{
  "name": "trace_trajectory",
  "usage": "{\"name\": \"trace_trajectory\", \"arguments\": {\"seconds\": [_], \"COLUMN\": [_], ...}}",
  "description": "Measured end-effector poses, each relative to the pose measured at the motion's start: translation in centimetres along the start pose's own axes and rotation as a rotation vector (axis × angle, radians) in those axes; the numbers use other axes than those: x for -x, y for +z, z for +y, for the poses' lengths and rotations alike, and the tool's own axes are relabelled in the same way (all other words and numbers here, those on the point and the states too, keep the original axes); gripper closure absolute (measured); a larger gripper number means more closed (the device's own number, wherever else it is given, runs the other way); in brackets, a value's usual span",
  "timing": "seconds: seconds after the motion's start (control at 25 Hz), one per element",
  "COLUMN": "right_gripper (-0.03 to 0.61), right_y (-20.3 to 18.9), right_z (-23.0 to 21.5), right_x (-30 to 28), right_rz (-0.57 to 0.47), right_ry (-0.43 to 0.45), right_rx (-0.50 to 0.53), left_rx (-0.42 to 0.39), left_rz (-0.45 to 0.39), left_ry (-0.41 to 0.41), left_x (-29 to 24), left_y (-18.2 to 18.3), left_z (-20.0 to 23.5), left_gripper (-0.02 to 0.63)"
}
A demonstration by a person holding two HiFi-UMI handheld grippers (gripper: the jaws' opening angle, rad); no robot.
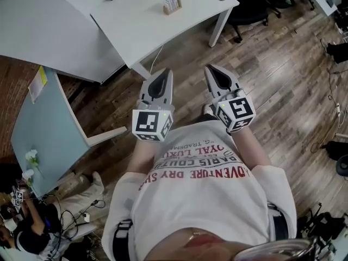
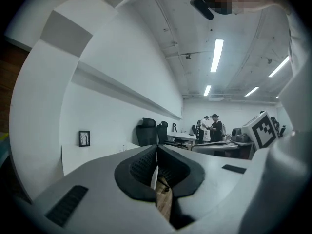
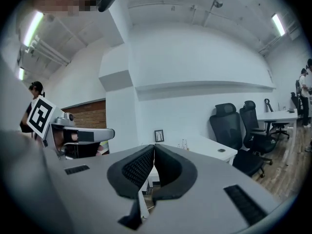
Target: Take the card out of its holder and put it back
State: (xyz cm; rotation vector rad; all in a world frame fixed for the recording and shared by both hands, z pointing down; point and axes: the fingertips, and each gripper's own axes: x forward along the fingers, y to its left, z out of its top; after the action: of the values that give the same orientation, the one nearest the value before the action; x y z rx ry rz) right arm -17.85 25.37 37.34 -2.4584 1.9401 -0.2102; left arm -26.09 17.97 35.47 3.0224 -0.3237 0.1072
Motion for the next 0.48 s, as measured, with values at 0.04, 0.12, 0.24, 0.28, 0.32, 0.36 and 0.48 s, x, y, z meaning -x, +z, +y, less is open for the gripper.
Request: {"name": "trace_trajectory", "arguments": {"seconds": [0.04,0.12,0.24,0.28,0.32,0.36,0.48], "right_gripper": [0.552,0.554,0.554,0.554,0.554,0.554,0.554], "right_y": [0.4,1.1,1.5,1.4,1.2,1.0,0.5], "right_z": [-1.3,-3.8,-7.4,-8.5,-9.7,-10.8,-13.7], "right_x": [-0.4,-1.4,-2.9,-3.3,-3.6,-3.9,-4.6], "right_rz": [0.000,0.001,0.010,0.018,0.027,0.037,0.066], "right_ry": [0.014,0.040,0.081,0.095,0.108,0.120,0.156], "right_rx": [0.008,0.027,0.047,0.049,0.048,0.046,0.039], "left_rx": [0.002,0.005,0.011,0.014,0.017,0.021,0.032], "left_rz": [-0.001,0.000,0.002,0.001,0.001,0.002,0.006], "left_ry": [0.019,0.054,0.103,0.118,0.132,0.145,0.183], "left_x": [-1.1,-3.5,-6.9,-8.0,-9.1,-10.3,-13.2], "left_y": [0.2,0.5,0.5,0.4,0.3,0.2,0.2], "left_z": [0.0,0.1,0.2,0.2,0.0,-0.1,-0.6], "left_gripper": [0.589,0.589,0.589,0.589,0.589,0.589,0.589]}}
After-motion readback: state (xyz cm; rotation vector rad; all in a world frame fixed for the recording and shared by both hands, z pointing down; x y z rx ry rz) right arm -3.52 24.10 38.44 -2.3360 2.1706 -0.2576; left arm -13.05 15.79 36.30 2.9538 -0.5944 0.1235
